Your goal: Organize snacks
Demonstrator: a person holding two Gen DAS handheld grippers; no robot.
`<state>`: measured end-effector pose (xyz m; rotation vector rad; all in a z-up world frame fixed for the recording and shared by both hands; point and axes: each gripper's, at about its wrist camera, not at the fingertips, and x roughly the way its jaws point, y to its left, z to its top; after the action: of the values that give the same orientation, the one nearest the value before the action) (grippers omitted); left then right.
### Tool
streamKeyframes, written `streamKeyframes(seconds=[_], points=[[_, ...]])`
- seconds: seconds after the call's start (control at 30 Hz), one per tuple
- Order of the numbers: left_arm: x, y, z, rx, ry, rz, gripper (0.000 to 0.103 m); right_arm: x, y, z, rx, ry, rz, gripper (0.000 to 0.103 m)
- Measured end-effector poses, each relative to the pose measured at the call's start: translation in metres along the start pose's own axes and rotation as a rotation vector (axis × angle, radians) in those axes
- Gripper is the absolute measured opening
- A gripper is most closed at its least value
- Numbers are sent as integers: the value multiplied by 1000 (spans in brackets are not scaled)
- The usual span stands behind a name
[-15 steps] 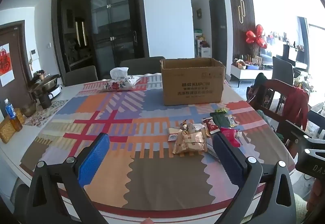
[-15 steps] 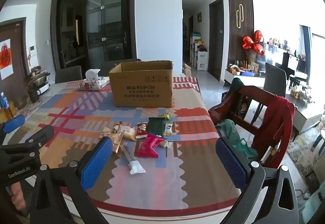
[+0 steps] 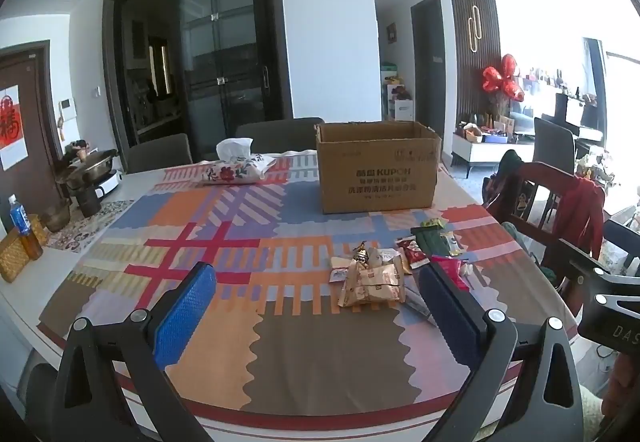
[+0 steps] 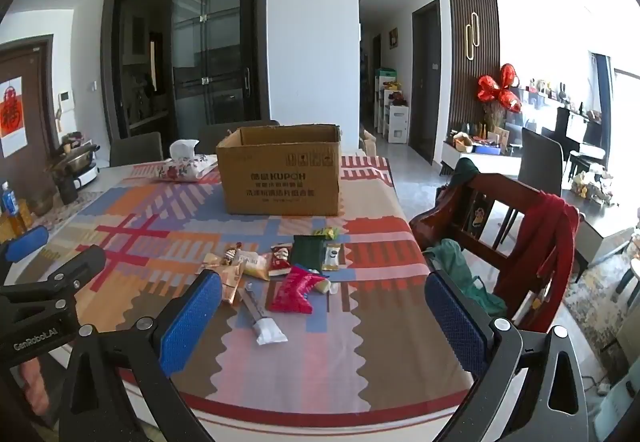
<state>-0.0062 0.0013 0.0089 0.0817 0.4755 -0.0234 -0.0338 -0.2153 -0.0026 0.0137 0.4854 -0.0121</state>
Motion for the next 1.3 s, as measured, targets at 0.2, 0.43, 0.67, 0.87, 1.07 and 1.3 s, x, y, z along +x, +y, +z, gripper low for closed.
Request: streamKeyframes(seconds=[0.2, 0.43, 0.67, 0.87, 1.07, 1.3], points=[[-1, 0, 0, 0, -3, -1, 103, -1, 0, -5, -3, -8, 0, 102], [-2, 0, 1, 1, -4, 0, 103, -5, -1, -1, -3, -11, -2, 102], [-2, 0, 1, 1, -6, 0, 103, -5, -1, -1, -3, -14, -1, 102], [-3, 0, 1, 1, -7, -1, 103, -6, -1, -1, -4, -15, -2, 102], [-3, 0, 1, 2, -8, -1, 103, -5, -1, -1, -4, -17, -2, 102], [-3, 0, 0, 2, -9, -1, 103, -5, -1, -1, -4, -18, -2, 102]])
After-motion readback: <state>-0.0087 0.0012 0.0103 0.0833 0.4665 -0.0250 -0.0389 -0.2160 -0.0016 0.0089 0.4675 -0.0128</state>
